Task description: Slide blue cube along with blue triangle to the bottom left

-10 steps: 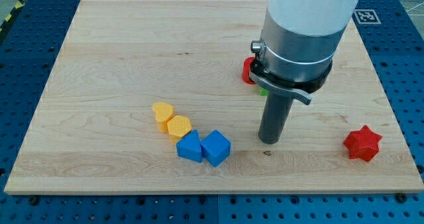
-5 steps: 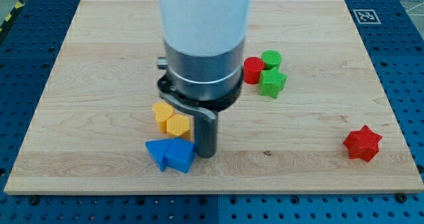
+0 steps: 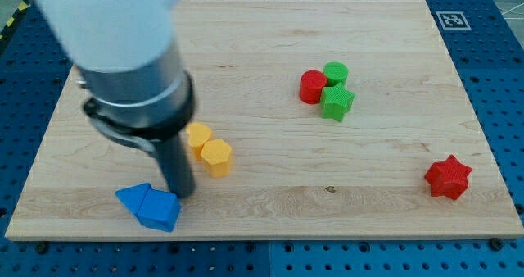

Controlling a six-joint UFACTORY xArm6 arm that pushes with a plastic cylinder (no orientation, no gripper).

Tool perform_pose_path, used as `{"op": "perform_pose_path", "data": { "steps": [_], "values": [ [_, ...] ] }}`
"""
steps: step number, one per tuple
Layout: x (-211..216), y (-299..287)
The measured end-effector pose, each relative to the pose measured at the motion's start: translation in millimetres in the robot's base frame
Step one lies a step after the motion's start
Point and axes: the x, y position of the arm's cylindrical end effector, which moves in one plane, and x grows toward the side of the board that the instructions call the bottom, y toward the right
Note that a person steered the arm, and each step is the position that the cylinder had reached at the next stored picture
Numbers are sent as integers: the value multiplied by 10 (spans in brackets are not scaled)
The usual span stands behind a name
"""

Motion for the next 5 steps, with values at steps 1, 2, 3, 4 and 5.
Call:
{"op": "perform_pose_path", "data": {
  "steps": [1, 2, 3, 4, 5],
  "values": [
    [326, 101],
    [340, 77],
    [340, -52],
    [340, -292],
    [339, -579]
  ]
}}
